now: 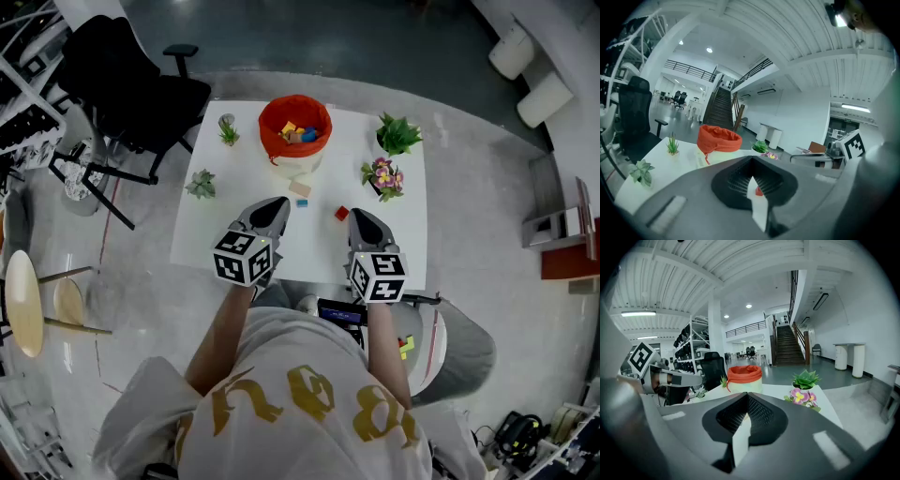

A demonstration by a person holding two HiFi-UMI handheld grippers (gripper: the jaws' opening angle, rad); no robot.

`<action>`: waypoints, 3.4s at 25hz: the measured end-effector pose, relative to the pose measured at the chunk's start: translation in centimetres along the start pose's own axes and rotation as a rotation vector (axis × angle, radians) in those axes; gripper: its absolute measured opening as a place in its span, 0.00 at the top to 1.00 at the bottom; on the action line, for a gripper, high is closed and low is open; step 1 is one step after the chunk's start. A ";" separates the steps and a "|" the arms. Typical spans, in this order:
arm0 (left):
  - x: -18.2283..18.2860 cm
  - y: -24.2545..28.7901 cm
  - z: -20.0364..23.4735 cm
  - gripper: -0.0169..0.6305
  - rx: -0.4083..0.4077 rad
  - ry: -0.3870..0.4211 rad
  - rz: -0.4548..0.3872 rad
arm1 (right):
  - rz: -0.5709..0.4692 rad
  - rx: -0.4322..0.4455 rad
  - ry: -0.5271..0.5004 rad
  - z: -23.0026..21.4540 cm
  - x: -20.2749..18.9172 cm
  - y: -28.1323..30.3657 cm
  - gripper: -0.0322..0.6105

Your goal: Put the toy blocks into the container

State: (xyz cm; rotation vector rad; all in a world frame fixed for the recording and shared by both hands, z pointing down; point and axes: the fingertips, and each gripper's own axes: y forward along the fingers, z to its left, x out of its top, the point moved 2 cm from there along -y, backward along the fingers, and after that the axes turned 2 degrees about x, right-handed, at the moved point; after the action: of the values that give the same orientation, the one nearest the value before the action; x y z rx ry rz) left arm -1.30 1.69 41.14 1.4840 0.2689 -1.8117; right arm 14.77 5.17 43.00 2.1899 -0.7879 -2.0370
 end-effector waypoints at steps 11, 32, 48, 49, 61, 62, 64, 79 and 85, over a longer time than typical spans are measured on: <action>-0.3 -0.9 0.5 0.97 0.021 -0.044 -0.033 | 0.020 0.019 -0.024 0.1 -1.0 -0.3 0.82; -4.4 5.3 1.3 0.97 -0.046 -0.033 0.133 | 0.173 -0.026 -0.110 -3.8 -4.2 1.7 0.68; -8.0 9.3 4.0 0.97 -0.090 -0.055 0.266 | 0.341 -0.020 -0.073 -5.2 -9.3 5.5 0.67; -8.3 9.4 4.1 0.97 -0.095 -0.059 0.272 | 0.350 -0.018 -0.075 -5.2 -9.6 5.7 0.67; -10.4 9.3 4.8 0.97 -0.120 -0.073 0.317 | 0.462 0.000 -0.123 -5.0 -13.3 7.9 0.63; -10.6 9.3 4.9 0.97 -0.121 -0.075 0.320 | 0.472 -0.001 -0.120 -5.0 -13.6 8.1 0.63; -10.8 9.3 5.2 0.97 -0.121 -0.081 0.322 | 0.487 -0.005 -0.111 -5.1 -14.0 8.3 0.63; -11.6 9.4 7.6 0.97 -0.086 -0.127 0.329 | 0.534 -0.019 -0.112 -5.2 -15.8 10.3 0.59; -11.7 9.7 7.7 0.97 -0.084 -0.141 0.329 | 0.539 -0.033 -0.102 -5.3 -16.2 10.5 0.59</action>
State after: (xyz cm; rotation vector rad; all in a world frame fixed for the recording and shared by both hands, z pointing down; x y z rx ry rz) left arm -0.26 -4.62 56.92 1.2526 0.0272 -1.6084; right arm 16.26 0.76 62.47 1.6232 -1.1873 -1.8674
